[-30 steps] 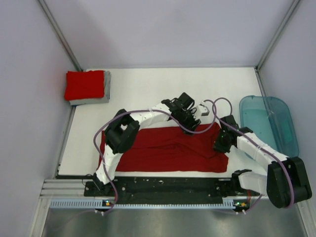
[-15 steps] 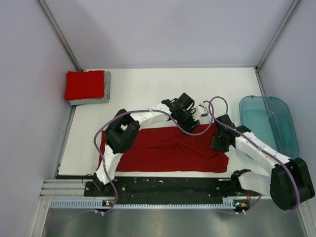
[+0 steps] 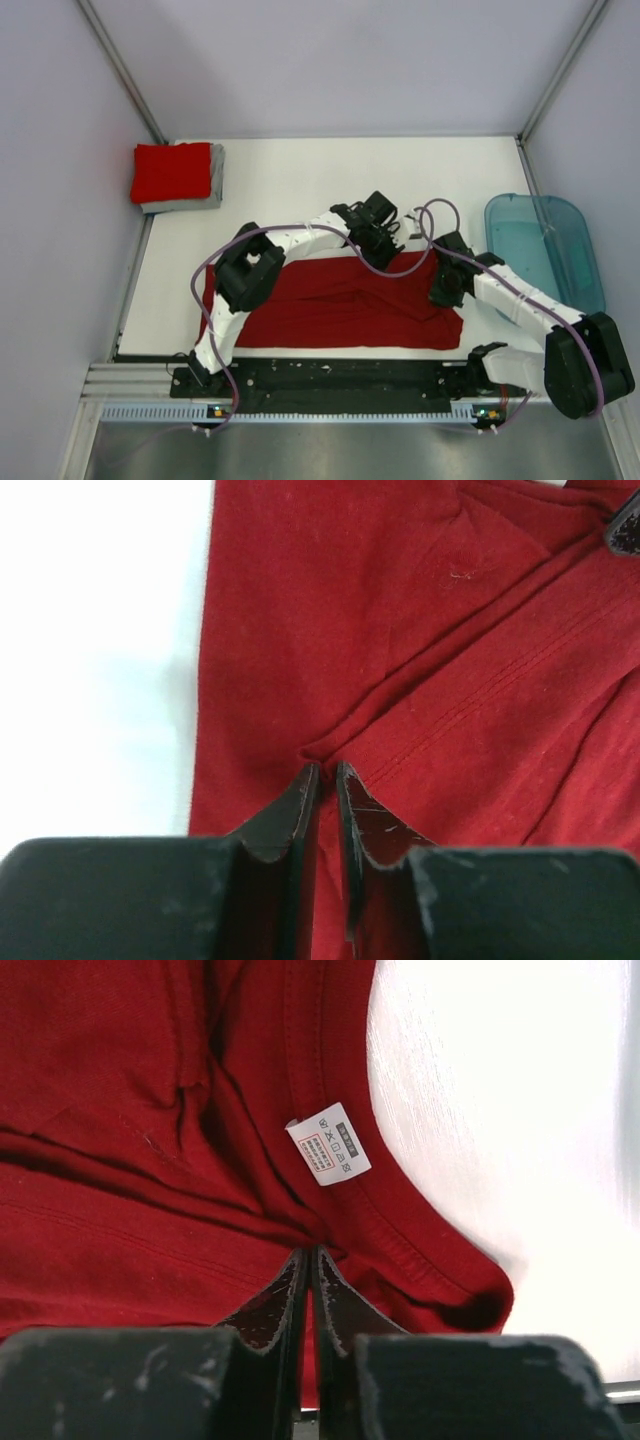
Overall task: Fold and stack the t-shirts
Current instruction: Fold the other side of the tshirt into a rectangle
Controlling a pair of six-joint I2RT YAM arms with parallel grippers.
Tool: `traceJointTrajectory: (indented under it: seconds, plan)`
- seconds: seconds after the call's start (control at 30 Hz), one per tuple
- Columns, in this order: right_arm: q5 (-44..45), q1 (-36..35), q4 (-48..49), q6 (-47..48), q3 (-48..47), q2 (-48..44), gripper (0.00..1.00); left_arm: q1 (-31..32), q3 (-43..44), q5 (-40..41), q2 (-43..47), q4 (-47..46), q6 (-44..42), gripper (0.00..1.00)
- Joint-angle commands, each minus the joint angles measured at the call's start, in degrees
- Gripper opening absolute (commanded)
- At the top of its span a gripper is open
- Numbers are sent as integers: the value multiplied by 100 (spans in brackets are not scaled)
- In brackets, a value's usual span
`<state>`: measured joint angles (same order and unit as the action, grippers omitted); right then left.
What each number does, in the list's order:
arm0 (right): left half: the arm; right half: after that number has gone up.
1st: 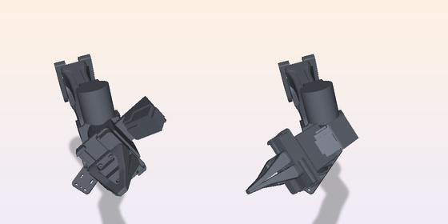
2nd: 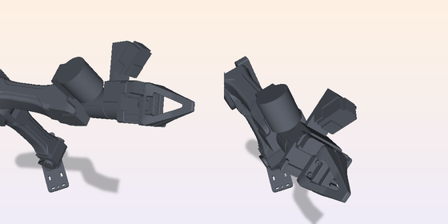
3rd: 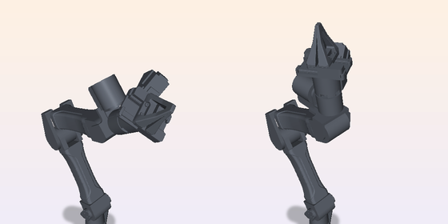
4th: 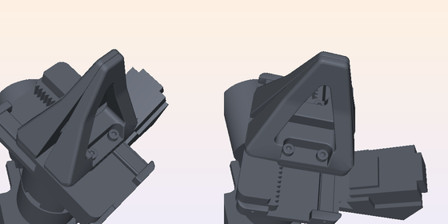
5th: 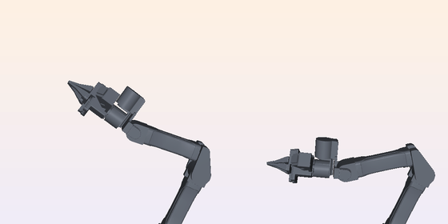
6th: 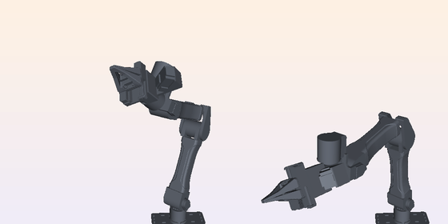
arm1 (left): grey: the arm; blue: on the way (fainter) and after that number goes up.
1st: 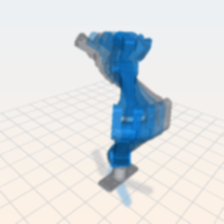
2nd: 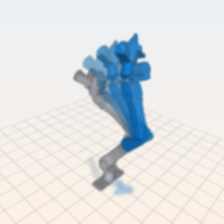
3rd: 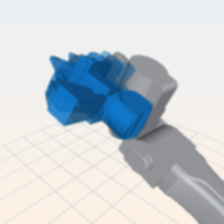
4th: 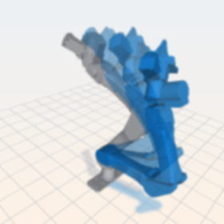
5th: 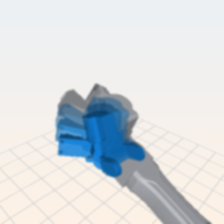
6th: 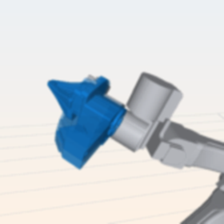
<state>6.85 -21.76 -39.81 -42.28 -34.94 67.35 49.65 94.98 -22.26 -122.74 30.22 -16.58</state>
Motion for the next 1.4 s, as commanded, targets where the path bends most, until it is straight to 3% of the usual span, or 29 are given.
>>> traceJointTrajectory:
  seconds: [0.0,0.07,0.6,0.77,0.97,1.37]
  plan:
    - [167,-92,202,-26,39,-3,0,106,74,64,30,-7,-56,8]
    - [202,-92,193,-43,40,-90,0,106,38,73,127,11,-56,0]
    - [396,-39,289,457,-285,-1101,0,98,-128,214,1058,125,-30,0]
    - [422,-30,737,1019,-496,-829,0,45,-593,502,1366,-33,180,0]
    - [361,-4,1940,1485,-347,-698,0,-297,-1297,610,1551,-639,717,0]
    - [168,357,2864,1925,-461,392,0,-351,-1342,864,1182,-807,937,0]
